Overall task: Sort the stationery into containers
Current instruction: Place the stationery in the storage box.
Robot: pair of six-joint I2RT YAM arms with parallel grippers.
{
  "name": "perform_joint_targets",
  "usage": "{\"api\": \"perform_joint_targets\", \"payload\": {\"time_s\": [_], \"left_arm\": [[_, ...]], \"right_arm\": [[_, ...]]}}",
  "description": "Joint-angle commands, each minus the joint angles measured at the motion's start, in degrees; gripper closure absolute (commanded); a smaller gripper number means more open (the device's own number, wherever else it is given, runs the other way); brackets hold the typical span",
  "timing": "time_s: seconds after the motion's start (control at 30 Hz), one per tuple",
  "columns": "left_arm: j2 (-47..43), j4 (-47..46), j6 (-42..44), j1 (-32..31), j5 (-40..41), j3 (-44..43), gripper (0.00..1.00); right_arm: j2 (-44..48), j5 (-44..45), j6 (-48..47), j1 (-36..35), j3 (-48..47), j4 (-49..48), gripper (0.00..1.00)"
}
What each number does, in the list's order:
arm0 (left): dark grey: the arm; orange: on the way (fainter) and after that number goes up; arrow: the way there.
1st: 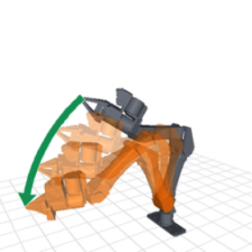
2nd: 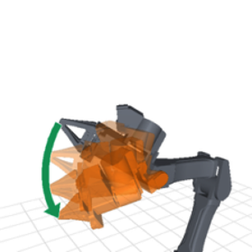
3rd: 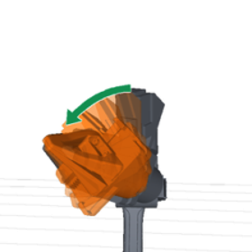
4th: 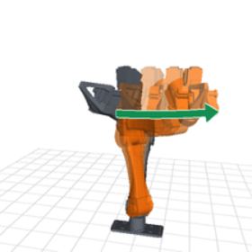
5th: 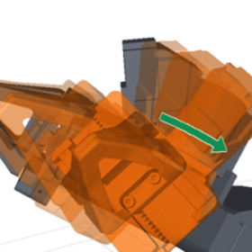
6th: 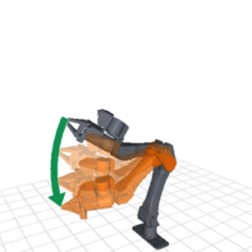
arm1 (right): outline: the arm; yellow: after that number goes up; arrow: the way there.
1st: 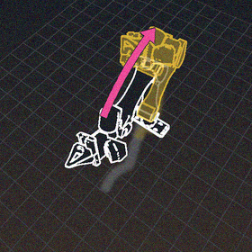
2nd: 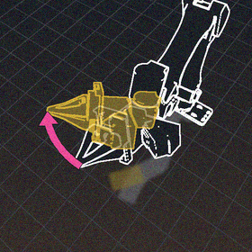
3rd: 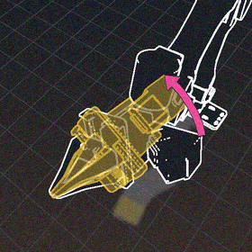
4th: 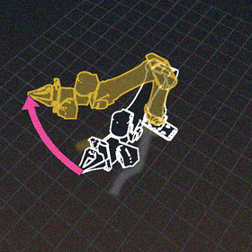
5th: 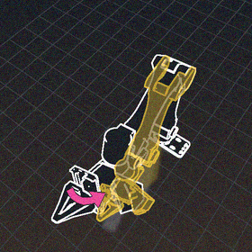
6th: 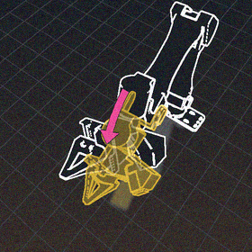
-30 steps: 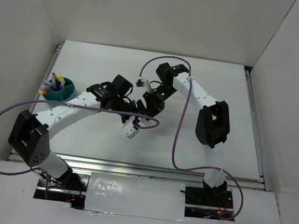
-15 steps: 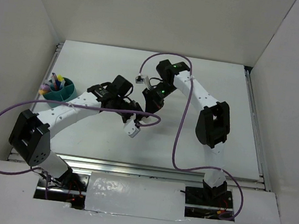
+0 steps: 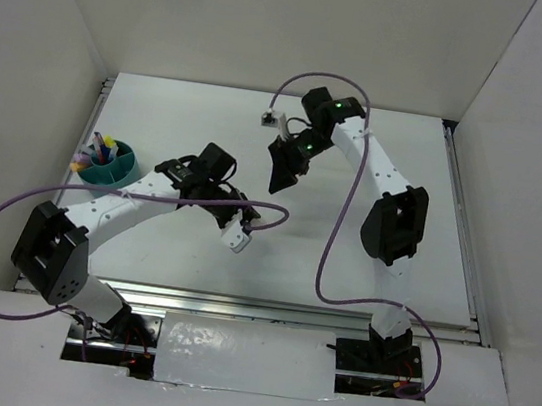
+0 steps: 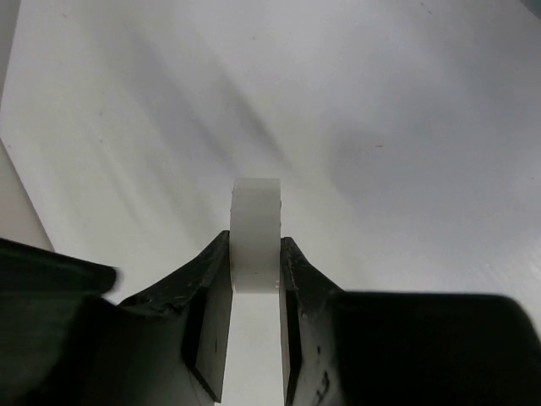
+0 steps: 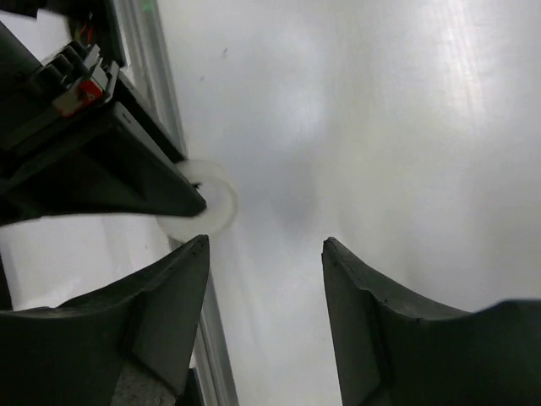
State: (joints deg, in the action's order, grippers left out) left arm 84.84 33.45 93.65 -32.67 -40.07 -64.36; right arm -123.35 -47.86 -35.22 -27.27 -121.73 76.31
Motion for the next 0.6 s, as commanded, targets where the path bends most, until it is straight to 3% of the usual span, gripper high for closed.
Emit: {"api": "perform_joint_targets", "payload": {"time_s": [0.0, 0.1, 0.13, 0.23, 0.27, 0.37, 0.47, 0.57], "left_arm": [[-3.1, 2.1, -1.8, 1.5, -2.0, 1.6, 0.91], [-5.3, 0.4, -8.8, 3.1, -2.1, 2.2, 0.92], [-6.4, -0.3, -16.2, 4.2, -2.5, 1.9, 0.93], [-7.6, -0.7, -29.3, 12.3, -6.2, -1.7, 0.94], [-7.7, 3.6, -30.0, 15.1, -8.2, -4.4, 0.94], [-8.5, 15.6, -24.7, 29.7, -12.9, -8.6, 0.95], [-9.4, 23.4, -14.7, 39.7, -12.8, -10.8, 0.94], [-7.7, 37.3, 0.6, 47.7, -11.1, -13.4, 0.94]], "right_arm": [[1.7, -0.7, 3.2, 4.8, -7.7, 3.8, 0.36], [2.0, 0.5, 4.0, 7.0, -9.6, 3.0, 0.36], [2.8, 0.9, 4.0, 7.3, -9.1, 2.8, 0.36], [5.1, 2.5, 3.4, 8.3, -5.3, 2.3, 0.37], [5.7, 2.9, 3.3, 8.5, -4.3, 2.2, 0.37], [7.1, 4.3, 2.6, 9.1, -2.4, 2.3, 0.38], [7.2, 4.9, 2.7, 9.6, -2.4, 2.0, 0.38], [7.0, 5.4, 3.0, 9.5, -2.5, 1.7, 0.38]]}}
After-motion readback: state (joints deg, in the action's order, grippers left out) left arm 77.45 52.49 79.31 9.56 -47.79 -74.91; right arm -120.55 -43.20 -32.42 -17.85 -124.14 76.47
